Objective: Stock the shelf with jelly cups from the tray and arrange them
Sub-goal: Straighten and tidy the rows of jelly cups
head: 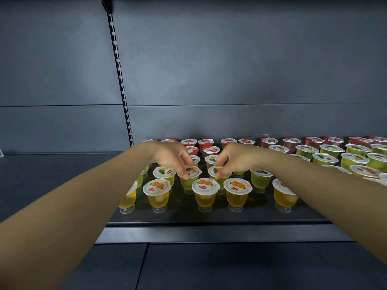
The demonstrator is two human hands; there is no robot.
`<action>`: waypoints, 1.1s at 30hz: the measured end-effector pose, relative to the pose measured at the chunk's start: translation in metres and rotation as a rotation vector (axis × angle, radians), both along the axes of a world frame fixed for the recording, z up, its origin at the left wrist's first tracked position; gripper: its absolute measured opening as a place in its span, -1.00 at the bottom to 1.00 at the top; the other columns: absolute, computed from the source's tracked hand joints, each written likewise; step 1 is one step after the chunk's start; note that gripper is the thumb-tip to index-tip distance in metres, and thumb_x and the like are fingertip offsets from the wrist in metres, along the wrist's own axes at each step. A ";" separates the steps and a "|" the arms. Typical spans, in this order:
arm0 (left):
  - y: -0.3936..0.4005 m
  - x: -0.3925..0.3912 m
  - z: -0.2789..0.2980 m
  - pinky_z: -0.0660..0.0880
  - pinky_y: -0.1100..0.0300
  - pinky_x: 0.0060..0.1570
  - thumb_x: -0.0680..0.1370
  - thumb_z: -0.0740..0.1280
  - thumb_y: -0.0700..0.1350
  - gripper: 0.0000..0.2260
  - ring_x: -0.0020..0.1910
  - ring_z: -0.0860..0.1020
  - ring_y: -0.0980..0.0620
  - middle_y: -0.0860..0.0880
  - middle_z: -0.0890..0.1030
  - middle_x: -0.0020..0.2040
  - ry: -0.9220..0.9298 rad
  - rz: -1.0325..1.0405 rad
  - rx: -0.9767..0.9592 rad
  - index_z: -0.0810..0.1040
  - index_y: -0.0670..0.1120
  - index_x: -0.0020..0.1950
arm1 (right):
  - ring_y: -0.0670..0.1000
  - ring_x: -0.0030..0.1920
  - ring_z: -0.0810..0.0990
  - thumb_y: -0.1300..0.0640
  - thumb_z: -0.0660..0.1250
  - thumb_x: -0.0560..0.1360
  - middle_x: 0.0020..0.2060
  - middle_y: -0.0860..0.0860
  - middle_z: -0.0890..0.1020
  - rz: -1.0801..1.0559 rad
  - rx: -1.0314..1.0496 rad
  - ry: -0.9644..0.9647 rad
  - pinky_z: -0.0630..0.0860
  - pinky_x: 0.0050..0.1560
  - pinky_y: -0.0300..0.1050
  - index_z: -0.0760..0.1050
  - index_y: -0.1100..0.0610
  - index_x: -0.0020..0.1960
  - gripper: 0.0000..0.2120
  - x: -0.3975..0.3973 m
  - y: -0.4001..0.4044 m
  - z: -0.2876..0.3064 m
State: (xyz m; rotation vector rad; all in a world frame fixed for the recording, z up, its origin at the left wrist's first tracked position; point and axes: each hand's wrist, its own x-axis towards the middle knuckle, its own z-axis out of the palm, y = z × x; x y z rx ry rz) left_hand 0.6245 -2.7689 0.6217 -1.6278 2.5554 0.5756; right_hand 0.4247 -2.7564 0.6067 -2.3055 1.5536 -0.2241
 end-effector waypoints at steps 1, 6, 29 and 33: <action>0.000 0.000 0.000 0.43 0.13 0.25 0.46 0.43 -0.09 -0.56 0.24 0.48 0.04 0.04 0.53 0.26 -0.004 0.004 -0.001 0.49 -0.04 0.33 | -0.10 -0.07 0.53 0.04 0.44 0.45 -0.16 -0.13 0.57 0.005 -0.004 0.004 0.44 -0.12 -0.21 0.63 0.13 0.07 -0.75 0.000 0.000 0.000; 0.003 -0.004 0.009 0.47 0.21 0.09 0.46 0.44 -0.06 -0.61 0.23 0.50 0.06 0.08 0.57 0.20 -0.045 0.023 0.020 0.54 -0.03 0.28 | -0.04 0.00 0.56 0.05 0.42 0.46 -0.03 -0.05 0.61 0.017 -0.019 0.031 0.53 0.05 -0.10 0.60 0.09 0.05 -0.81 -0.006 0.006 0.010; 0.137 -0.114 0.064 0.29 0.06 0.32 0.56 0.27 0.09 -0.48 0.36 0.36 -0.10 -0.08 0.40 0.40 -0.193 -0.032 -0.283 0.35 -0.17 0.42 | 0.07 0.20 0.45 -0.09 0.34 0.50 0.24 0.04 0.49 -0.159 -0.235 0.494 0.32 0.03 -0.15 0.42 0.13 0.32 -0.53 -0.128 0.155 0.079; 0.154 -0.135 0.059 0.32 0.05 0.31 0.55 0.28 0.10 -0.48 0.32 0.39 -0.11 -0.10 0.43 0.35 -0.193 -0.058 -0.290 0.35 -0.18 0.41 | 0.10 0.26 0.43 -0.09 0.35 0.50 0.29 0.05 0.47 -0.181 -0.232 0.477 0.32 0.10 -0.16 0.40 0.12 0.37 -0.49 -0.143 0.179 0.078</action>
